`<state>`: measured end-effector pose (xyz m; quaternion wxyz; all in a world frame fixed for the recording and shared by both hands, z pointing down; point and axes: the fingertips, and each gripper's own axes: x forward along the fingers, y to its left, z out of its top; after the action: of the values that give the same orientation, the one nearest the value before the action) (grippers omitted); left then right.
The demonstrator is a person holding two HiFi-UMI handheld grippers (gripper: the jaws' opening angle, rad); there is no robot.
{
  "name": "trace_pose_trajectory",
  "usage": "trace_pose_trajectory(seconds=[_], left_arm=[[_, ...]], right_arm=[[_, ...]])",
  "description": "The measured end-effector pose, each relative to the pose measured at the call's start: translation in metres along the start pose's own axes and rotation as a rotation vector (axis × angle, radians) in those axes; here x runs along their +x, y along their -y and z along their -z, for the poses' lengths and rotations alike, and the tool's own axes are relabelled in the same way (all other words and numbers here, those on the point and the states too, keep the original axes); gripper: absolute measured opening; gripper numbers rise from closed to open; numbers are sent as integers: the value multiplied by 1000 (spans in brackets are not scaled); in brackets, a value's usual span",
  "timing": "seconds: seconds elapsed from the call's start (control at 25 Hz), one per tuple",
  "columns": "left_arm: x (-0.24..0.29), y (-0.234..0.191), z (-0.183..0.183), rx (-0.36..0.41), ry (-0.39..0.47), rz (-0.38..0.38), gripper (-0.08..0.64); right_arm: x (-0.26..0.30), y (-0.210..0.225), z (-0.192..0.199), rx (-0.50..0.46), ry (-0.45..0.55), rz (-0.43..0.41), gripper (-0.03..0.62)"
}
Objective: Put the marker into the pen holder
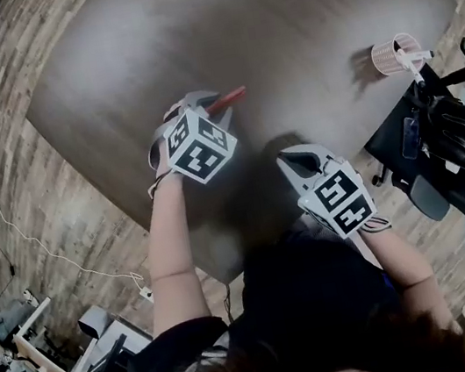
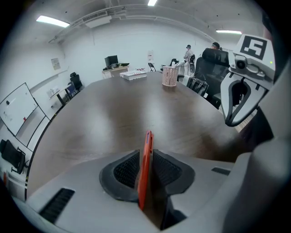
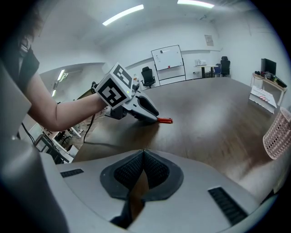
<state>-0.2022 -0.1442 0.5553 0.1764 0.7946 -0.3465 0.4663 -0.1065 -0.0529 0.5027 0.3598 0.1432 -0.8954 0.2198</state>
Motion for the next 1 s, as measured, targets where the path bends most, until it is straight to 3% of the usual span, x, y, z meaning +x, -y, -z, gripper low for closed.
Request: trace_pose_trajectory(seconds=[0.16, 0.48, 0.76, 1.0], left_arm=[[7, -5, -3, -15, -16, 37, 111], [13, -3, -1, 30, -83, 138, 89], [14, 1, -1, 81, -132, 167, 64], [13, 1, -1, 85, -142, 143, 63]], right_arm=[[2, 2, 0, 8, 0, -8, 18], [7, 7, 3, 26, -5, -14, 18], [6, 11, 2, 28, 0, -10, 18], [1, 11, 0, 23, 11, -3, 18]])
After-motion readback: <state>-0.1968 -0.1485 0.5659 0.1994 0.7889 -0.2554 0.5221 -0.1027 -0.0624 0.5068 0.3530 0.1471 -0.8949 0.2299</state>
